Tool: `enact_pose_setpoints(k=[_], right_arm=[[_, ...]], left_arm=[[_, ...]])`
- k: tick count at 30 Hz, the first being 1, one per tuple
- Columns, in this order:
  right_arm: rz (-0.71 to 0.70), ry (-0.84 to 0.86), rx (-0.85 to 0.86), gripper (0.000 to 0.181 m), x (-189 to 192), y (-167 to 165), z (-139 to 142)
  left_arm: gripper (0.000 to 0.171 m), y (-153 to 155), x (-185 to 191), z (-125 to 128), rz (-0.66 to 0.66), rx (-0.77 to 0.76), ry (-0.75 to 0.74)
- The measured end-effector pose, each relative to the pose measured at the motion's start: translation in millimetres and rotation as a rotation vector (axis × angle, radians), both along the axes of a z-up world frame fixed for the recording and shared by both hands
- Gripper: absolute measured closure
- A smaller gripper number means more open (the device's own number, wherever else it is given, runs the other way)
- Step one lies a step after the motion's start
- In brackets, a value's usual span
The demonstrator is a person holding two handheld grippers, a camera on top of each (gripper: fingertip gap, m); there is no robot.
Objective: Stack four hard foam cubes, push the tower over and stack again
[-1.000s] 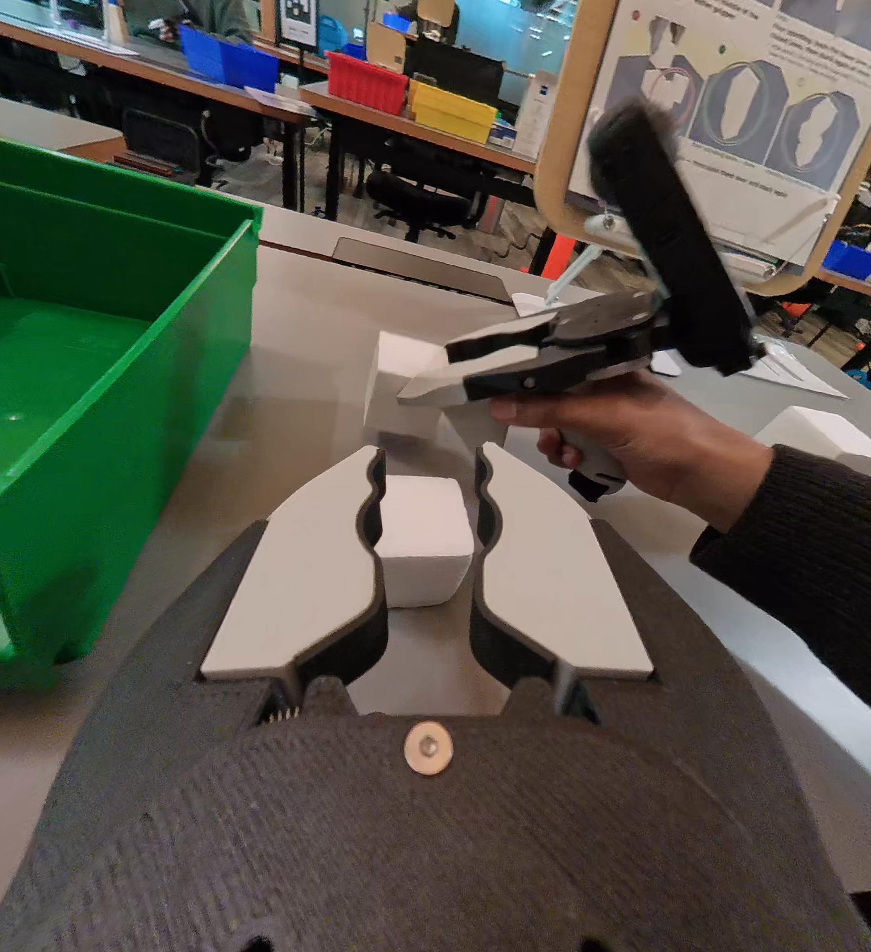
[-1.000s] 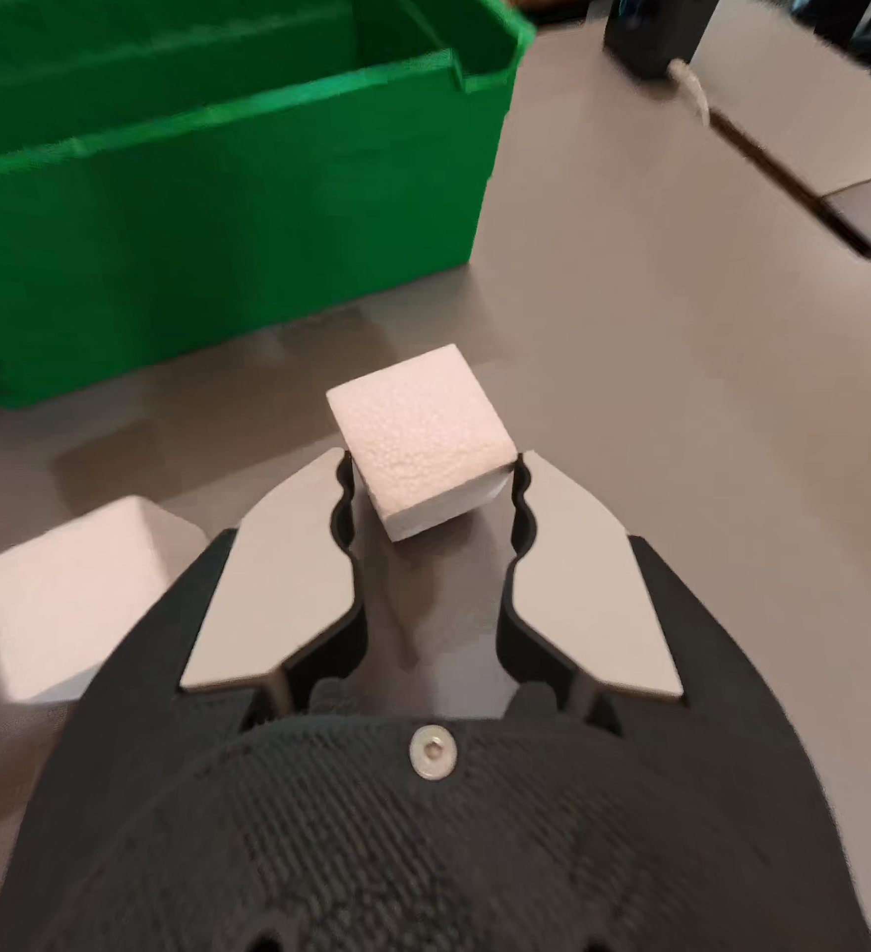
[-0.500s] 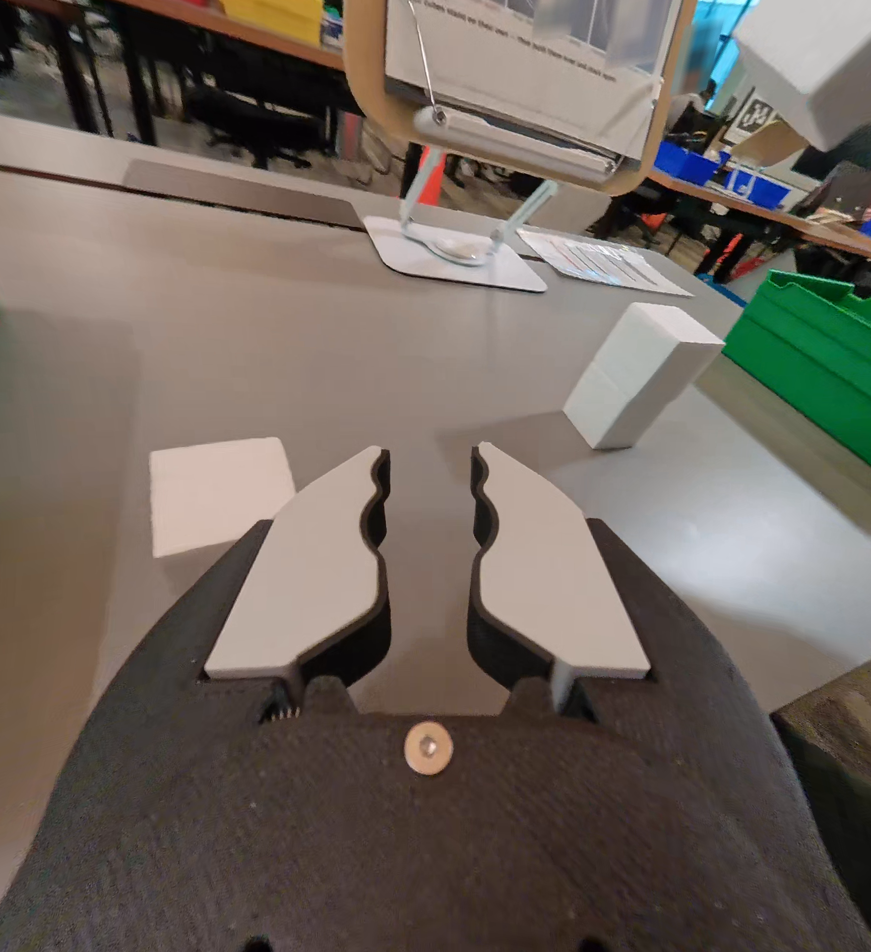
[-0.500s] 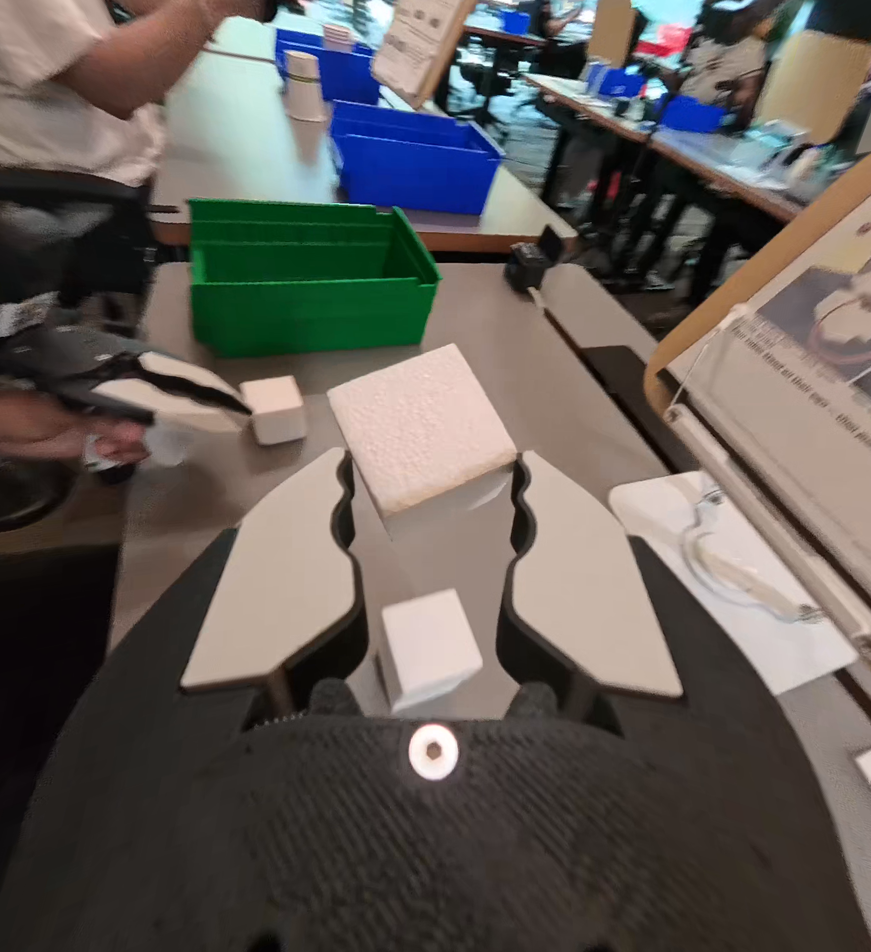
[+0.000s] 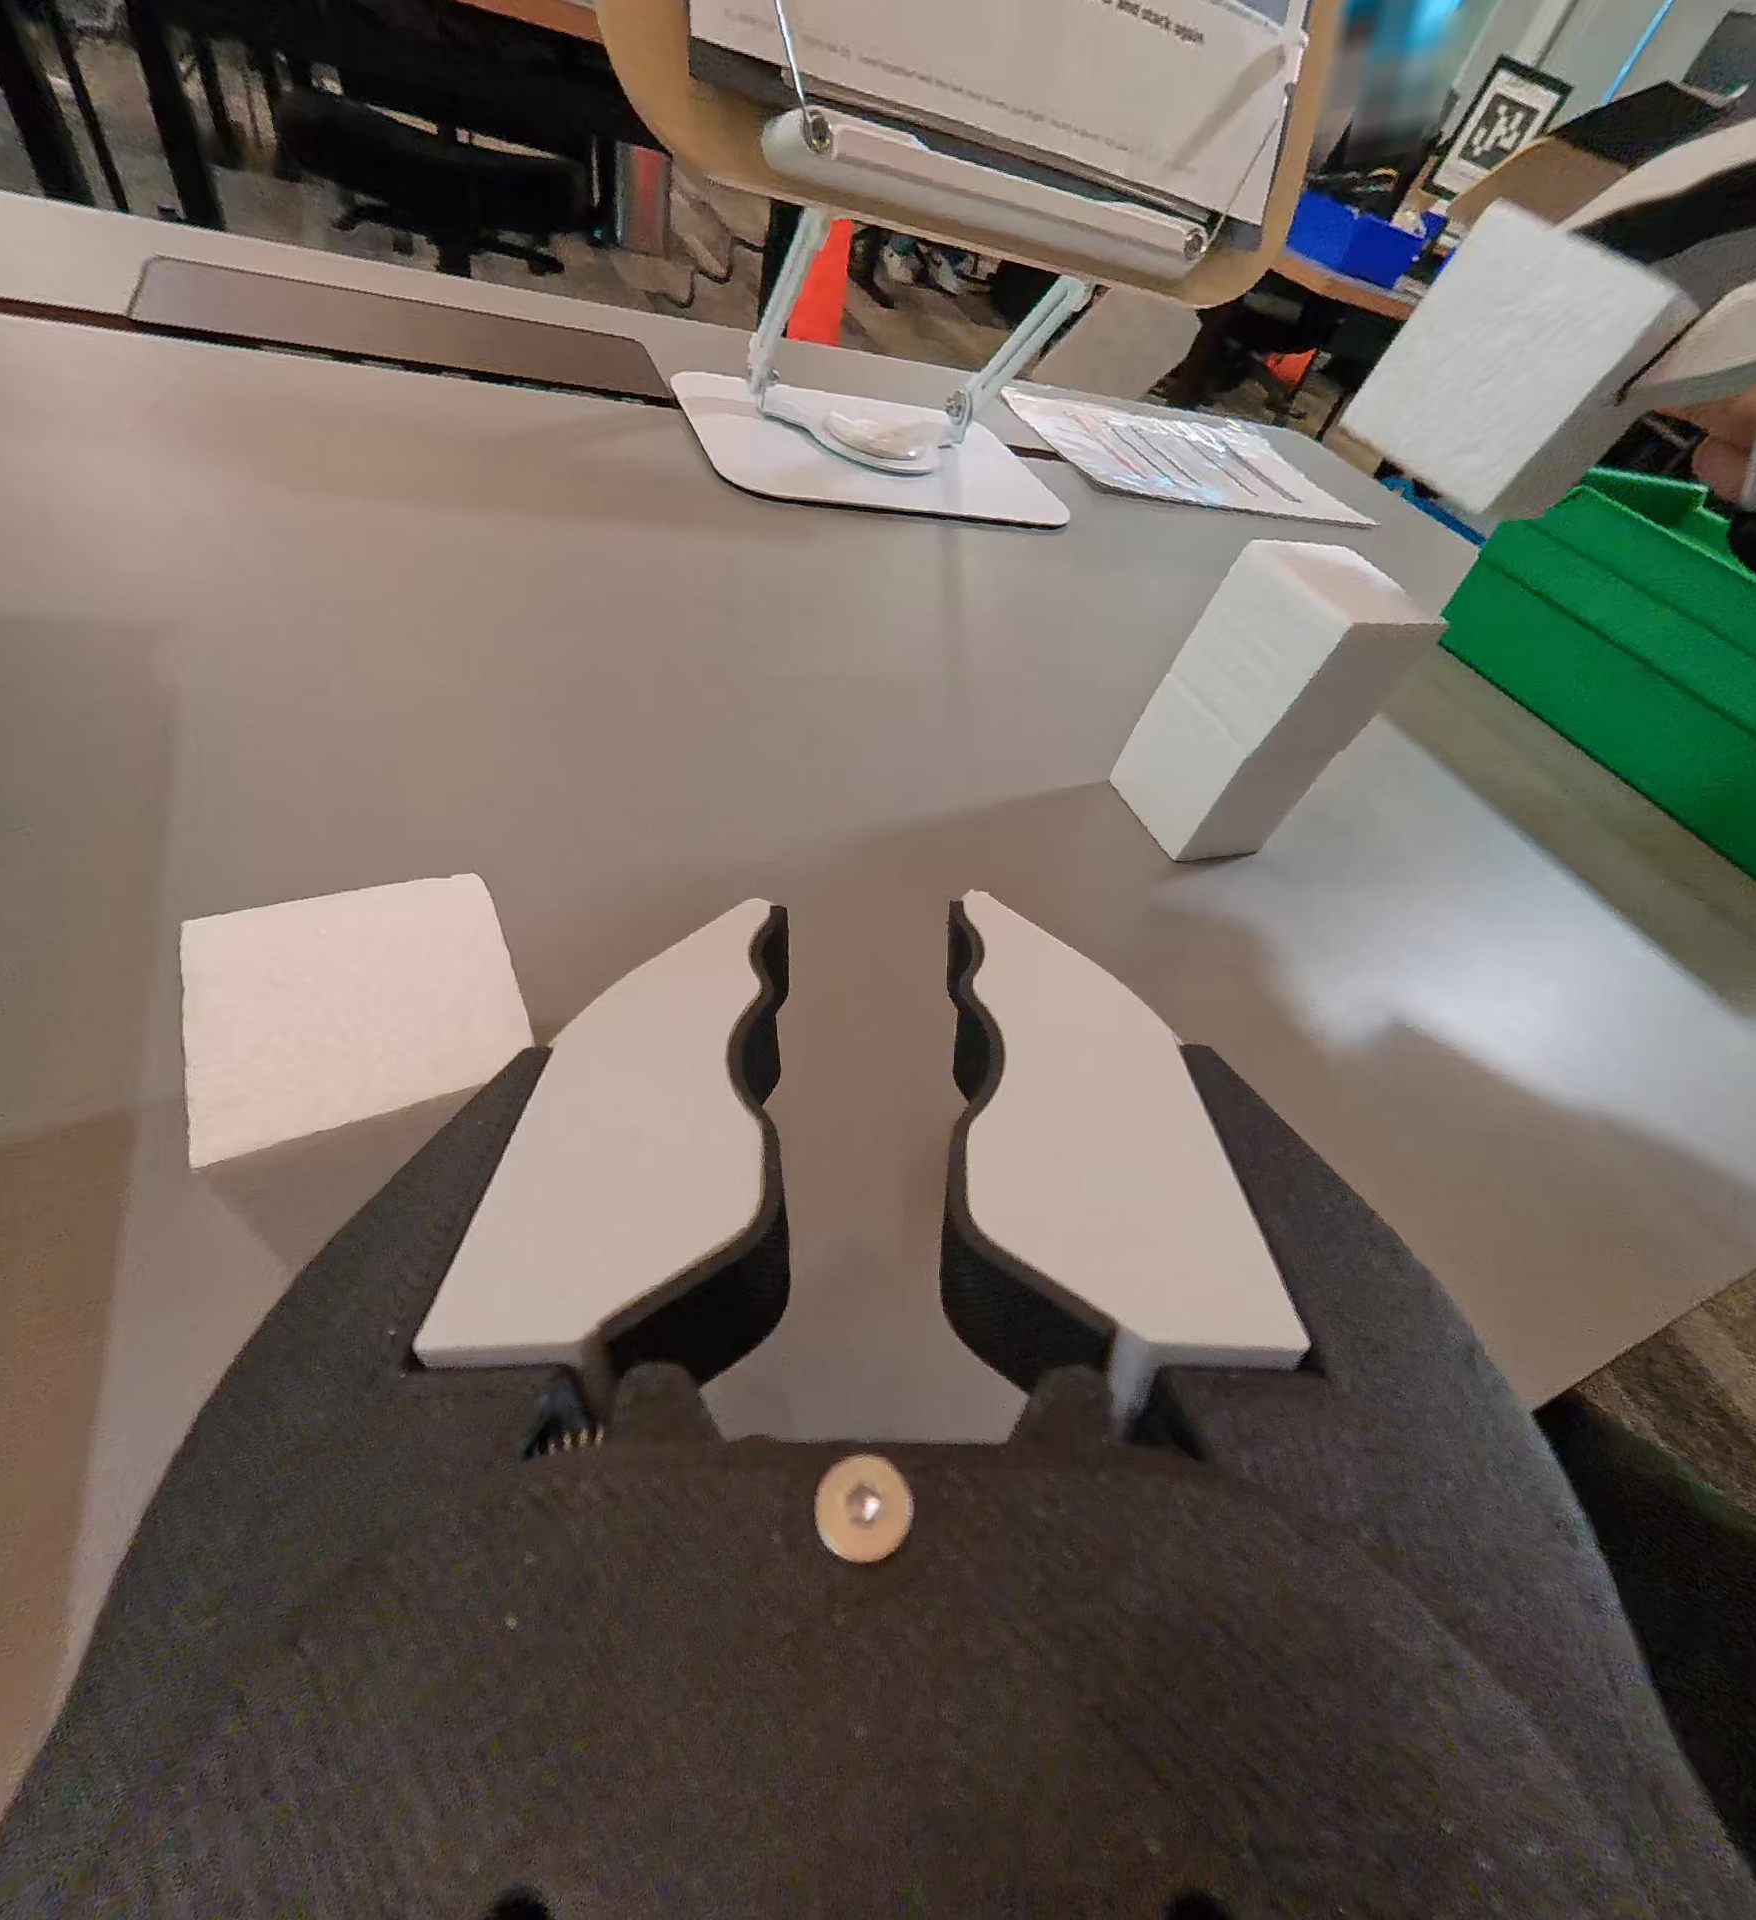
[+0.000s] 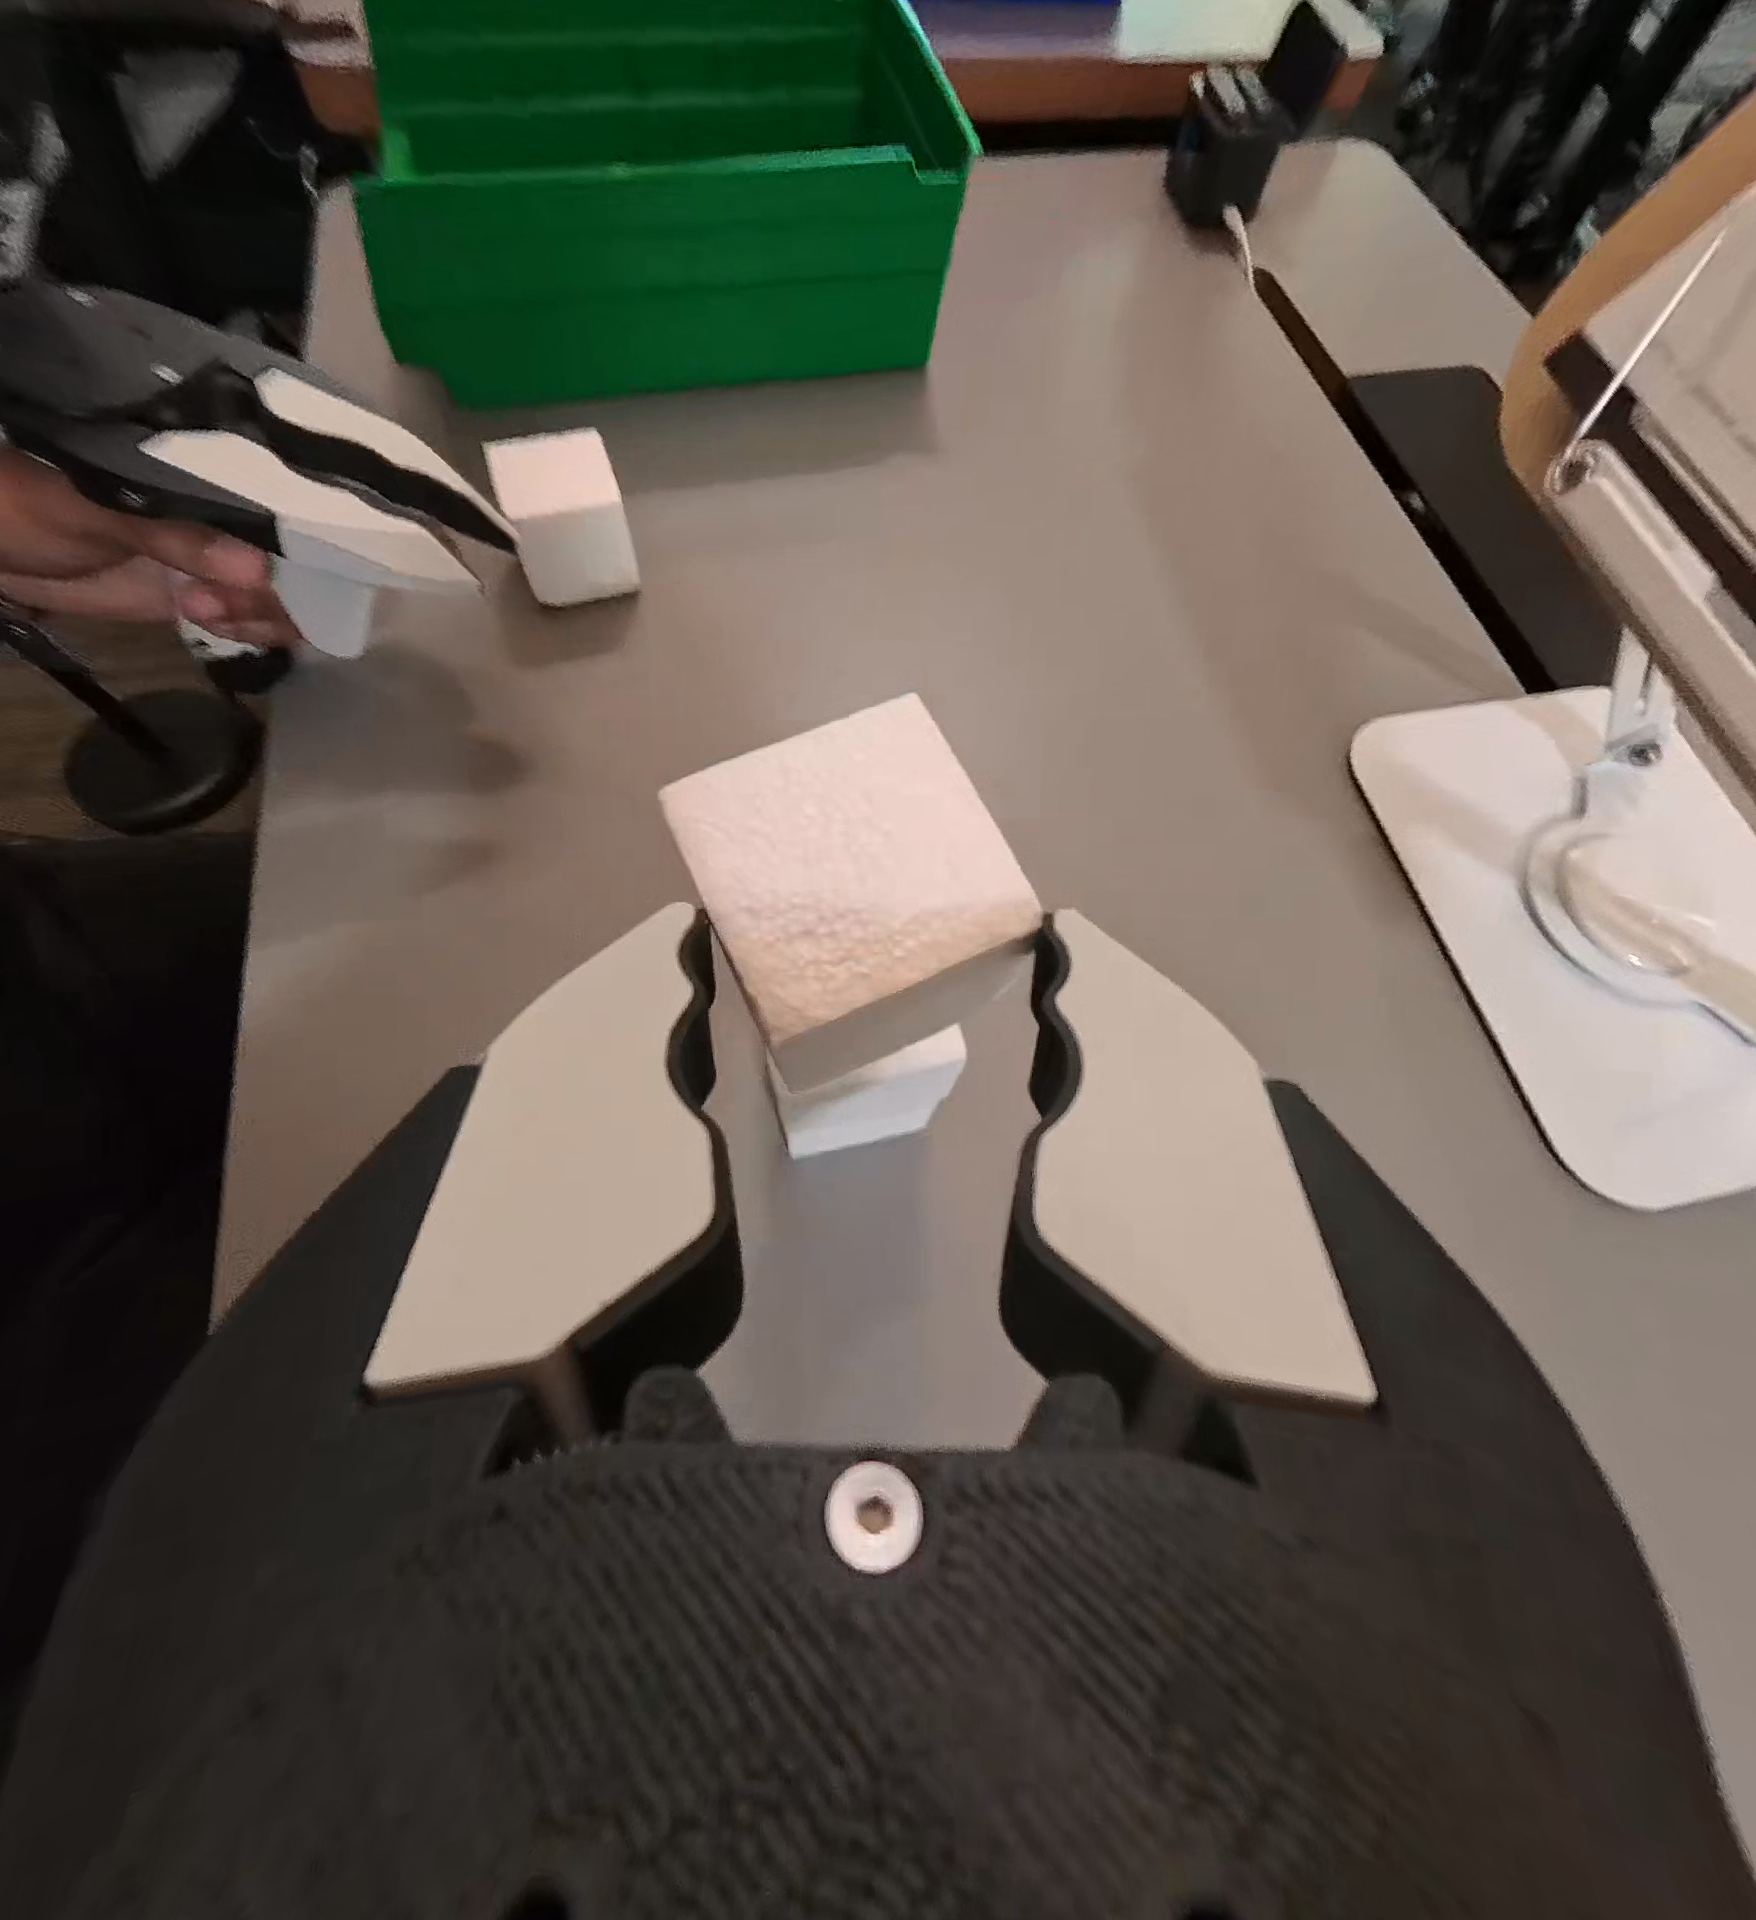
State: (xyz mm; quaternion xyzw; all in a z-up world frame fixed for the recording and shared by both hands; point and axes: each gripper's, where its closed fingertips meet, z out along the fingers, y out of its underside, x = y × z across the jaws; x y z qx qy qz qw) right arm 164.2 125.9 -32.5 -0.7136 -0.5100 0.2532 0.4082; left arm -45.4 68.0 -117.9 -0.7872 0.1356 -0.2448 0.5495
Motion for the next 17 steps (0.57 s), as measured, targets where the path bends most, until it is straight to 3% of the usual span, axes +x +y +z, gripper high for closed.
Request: enact_pose_setpoints(k=[17], right_arm=[[-0.110,-0.064,0.017,0.121,-8,-4,-17]], left_arm=[[0.141,-5,10,-6,-0.045,-0.043,-0.013]])
